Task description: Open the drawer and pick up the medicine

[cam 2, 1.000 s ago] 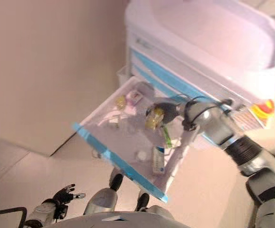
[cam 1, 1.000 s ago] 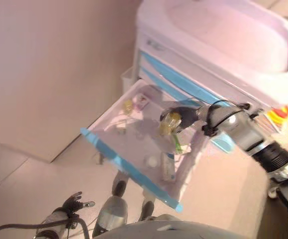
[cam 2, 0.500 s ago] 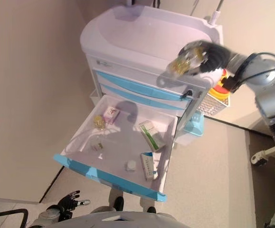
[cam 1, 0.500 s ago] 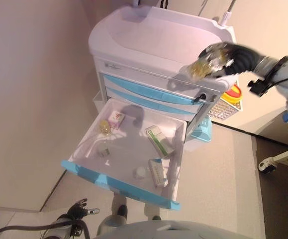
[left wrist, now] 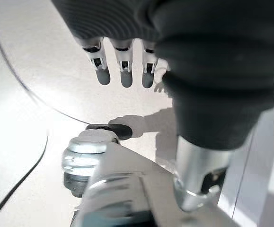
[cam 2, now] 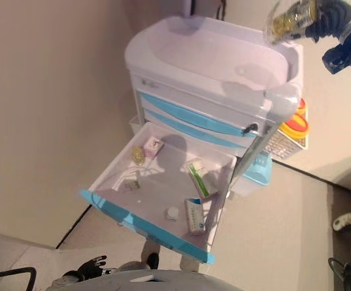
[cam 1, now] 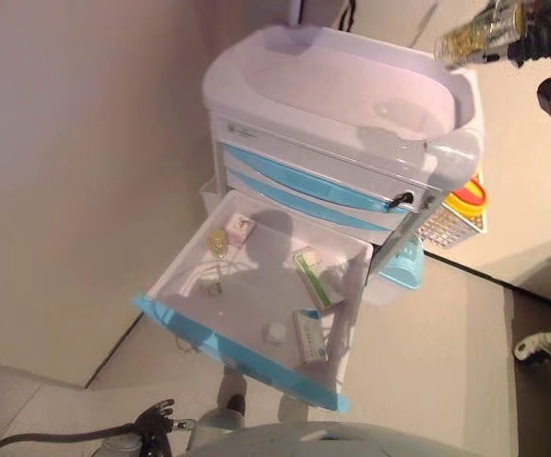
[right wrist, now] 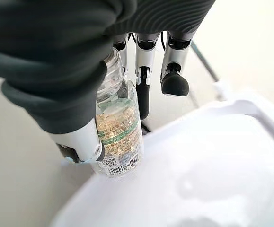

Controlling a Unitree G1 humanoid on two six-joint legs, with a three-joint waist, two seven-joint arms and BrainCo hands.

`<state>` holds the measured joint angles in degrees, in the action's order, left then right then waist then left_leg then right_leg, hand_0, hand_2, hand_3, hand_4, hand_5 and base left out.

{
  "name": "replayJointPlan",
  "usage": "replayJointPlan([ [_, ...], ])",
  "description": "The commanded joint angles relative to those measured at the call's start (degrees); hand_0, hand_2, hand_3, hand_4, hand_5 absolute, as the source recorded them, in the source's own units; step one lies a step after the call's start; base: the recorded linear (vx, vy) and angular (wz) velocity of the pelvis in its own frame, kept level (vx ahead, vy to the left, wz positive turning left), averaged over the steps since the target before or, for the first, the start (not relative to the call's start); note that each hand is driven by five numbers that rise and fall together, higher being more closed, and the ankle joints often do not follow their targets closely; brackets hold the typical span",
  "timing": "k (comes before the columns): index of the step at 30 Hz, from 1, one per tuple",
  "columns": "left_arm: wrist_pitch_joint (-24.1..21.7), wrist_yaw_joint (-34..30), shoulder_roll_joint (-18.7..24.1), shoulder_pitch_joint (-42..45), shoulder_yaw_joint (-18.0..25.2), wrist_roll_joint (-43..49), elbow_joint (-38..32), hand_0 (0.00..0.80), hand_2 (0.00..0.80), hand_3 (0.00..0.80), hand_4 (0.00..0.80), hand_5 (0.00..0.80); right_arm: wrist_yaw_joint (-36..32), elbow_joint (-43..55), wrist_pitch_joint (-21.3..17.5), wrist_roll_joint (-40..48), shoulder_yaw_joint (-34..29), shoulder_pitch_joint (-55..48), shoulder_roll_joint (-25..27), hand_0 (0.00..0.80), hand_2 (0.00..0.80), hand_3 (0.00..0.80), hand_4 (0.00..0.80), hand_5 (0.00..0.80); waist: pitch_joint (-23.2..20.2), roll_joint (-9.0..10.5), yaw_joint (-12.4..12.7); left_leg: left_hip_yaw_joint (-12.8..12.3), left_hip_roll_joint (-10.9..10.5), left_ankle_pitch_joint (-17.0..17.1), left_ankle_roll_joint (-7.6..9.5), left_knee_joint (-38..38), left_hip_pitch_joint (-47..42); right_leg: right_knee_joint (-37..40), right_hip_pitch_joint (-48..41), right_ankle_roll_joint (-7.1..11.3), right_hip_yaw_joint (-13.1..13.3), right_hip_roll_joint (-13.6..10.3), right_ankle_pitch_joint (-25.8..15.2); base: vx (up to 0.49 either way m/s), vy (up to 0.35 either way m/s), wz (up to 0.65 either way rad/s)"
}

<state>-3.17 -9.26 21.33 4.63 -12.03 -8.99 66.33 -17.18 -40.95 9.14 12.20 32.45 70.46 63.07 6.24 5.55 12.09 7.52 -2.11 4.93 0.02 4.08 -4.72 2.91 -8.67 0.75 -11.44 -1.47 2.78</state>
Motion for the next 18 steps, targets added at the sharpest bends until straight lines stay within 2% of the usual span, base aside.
replayJointPlan([
  [1, 1.1, 0.4, 5.2, 0.6, -1.2, -0.4, -0.7, 0.000, 0.000, 0.000, 0.000, 0.000, 3.7, -3.7, 0.6, -4.7, 4.8, 11.2, -0.3, 0.800, 0.800, 0.800, 0.800, 0.800, 1.2, 3.25, 3.4, 2.1, -3.9, -10.0, 1.83, -6.8, 1.1, -4.7, 1.8, 2.37, -1.2, -1.5, -0.3, 0.050, -0.022, 0.25],
  [9, 0.7, 0.6, 7.9, 0.1, -0.8, -1.3, -3.2, 0.000, 0.000, 0.000, 0.000, 0.000, 3.0, -15.0, 4.9, -12.6, 10.1, 15.1, -1.2, 0.800, 0.800, 0.800, 0.800, 0.800, 4.7, 4.54, 7.7, 6.4, -4.3, -9.2, 1.89, -7.2, 3.9, -4.8, 2.8, 2.08, -3.0, -1.0, -0.1, 0.000, -0.054, 0.31],
  [18, 1.1, 1.2, 8.8, 1.9, 0.8, -1.2, -4.6, 0.000, 0.000, 0.000, 0.000, 0.000, -5.6, -19.4, 7.8, -16.5, 10.9, 13.8, -1.2, 0.800, 0.800, 0.800, 0.800, 0.800, 5.9, 5.52, 9.6, 8.2, -4.3, -8.1, 1.72, -5.5, 3.8, -4.3, 2.6, 2.08, -4.0, -0.4, 0.3, 0.053, -0.017, 0.20],
])
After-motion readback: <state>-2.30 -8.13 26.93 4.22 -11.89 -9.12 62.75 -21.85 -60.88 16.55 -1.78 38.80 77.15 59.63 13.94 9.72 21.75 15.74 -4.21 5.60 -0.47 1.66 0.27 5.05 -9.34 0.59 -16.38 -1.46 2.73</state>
